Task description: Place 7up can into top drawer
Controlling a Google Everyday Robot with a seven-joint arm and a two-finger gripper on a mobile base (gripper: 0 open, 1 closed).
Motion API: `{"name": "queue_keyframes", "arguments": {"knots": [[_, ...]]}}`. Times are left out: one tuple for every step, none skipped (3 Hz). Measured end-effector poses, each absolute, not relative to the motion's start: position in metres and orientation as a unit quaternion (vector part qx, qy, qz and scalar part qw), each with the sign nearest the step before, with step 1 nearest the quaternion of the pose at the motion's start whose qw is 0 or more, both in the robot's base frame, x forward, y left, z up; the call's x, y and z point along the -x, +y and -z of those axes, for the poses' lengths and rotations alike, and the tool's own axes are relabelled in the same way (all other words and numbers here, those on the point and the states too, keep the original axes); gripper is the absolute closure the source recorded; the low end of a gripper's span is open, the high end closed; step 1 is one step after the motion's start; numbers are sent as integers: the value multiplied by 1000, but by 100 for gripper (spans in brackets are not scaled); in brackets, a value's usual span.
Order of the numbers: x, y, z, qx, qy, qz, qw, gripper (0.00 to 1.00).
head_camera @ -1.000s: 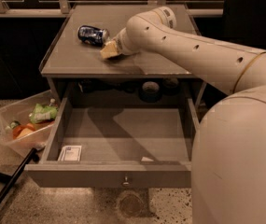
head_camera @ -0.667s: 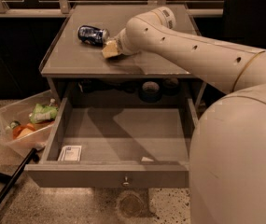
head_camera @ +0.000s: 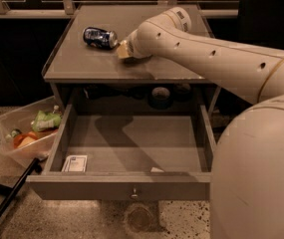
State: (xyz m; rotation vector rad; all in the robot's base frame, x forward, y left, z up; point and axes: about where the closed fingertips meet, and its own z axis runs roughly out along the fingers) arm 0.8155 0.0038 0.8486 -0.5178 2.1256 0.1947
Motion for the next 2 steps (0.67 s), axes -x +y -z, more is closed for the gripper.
{"name": "queue_keyframes", "arguments": {"knots": [[-795,-8,-871,211,850,-73,478,100],[-763,-21,-888,220,843,-76,485,100]]}}
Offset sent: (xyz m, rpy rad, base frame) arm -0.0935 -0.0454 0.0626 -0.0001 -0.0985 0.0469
